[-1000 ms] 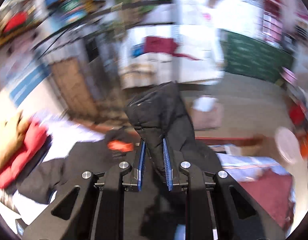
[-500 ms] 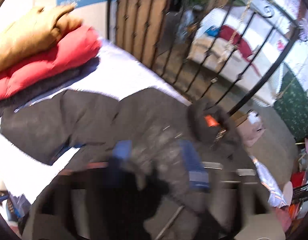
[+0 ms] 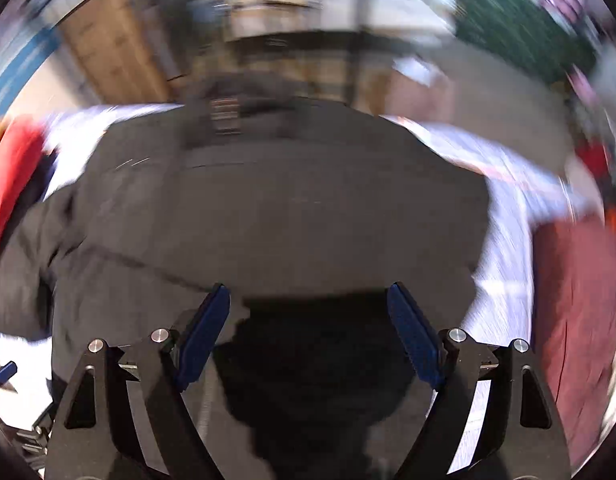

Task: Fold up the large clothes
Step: 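Lower the right tool onto the jacket back while the left tool presses the collar area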

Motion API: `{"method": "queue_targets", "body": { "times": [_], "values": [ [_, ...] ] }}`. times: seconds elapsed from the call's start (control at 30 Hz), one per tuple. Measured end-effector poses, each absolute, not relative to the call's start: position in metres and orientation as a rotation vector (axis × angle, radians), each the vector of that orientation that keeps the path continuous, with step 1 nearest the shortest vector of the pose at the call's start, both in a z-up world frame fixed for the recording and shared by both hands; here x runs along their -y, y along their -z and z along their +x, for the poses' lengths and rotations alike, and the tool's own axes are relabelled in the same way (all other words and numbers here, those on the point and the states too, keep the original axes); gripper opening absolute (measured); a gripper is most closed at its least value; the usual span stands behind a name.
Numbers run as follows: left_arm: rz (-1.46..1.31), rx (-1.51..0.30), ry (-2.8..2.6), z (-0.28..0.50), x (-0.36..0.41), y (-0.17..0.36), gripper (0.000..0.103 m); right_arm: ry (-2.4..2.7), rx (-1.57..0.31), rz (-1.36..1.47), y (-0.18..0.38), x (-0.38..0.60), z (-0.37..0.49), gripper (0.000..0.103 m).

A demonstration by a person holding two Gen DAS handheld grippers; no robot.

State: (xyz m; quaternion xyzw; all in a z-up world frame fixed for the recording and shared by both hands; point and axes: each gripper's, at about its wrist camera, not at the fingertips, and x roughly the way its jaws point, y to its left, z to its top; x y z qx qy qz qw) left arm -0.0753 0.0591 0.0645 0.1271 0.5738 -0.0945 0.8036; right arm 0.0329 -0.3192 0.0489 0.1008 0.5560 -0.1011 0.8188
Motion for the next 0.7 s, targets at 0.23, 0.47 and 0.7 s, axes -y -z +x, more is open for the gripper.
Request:
{"method": "queue_targets", "body": {
  "times": [0.23, 0.47, 0.7],
  "values": [
    [0.292, -1.157, 0.31, 0.015, 0.017, -0.078, 0.097, 0.264, -1.149, 0.317, -0.055, 0.367, 0.034, 0.081],
    [0.318, -1.202, 0.351, 0.065, 0.07, -0.038, 0.097, 0.146, -1.254, 0.109, -0.023, 0.34, 0.07, 0.088],
    [0.355, -1.339, 0.369, 0.091, 0.087, 0.03, 0.098, 0.116, -1.429, 0.078, 0.04, 0.344, 0.084, 0.097]
  ]
}}
